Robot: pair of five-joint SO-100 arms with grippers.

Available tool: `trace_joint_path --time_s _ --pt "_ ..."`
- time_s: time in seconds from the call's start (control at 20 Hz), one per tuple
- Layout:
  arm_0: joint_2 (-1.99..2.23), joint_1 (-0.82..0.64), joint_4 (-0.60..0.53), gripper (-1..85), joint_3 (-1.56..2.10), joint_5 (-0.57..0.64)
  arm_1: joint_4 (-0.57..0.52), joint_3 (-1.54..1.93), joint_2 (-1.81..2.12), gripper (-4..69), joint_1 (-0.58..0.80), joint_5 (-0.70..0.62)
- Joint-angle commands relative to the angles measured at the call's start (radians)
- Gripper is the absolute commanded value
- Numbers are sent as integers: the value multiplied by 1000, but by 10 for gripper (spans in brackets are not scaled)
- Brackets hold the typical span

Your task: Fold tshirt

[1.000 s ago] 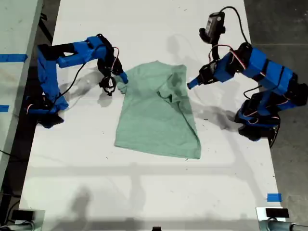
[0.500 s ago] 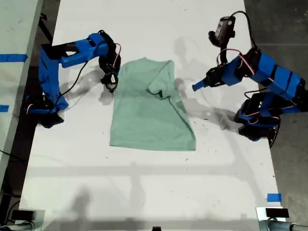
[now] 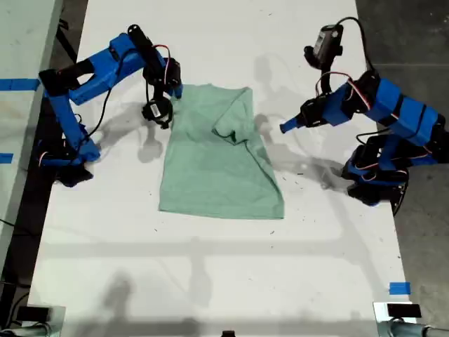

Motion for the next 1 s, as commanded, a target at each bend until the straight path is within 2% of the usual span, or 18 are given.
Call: trace_joint_path --time_s 0.0,0.2,0.3,0.4,0.45,0.6,0.85,0.95 --pt "-120 100 2 1 -253 -14 -34 -3 29 195 -6 15" --pt "-336 143 -97 9 -357 12 -34 8 29 194 -21 37" --pt "-391 150 -115 202 -357 15 -40 14 29 194 -26 43" --pt "-410 170 -155 322 -359 43 -54 25 28 194 -28 49" --pt "-402 173 -160 344 -359 44 -58 28 26 194 -29 51" --pt "-311 187 -132 371 -359 28 -74 54 25 193 -34 64" --pt "37 239 9 358 -206 -8 -91 97 25 184 -74 89" --pt "181 296 -12 345 -17 -41 -95 87 11 184 -124 107"
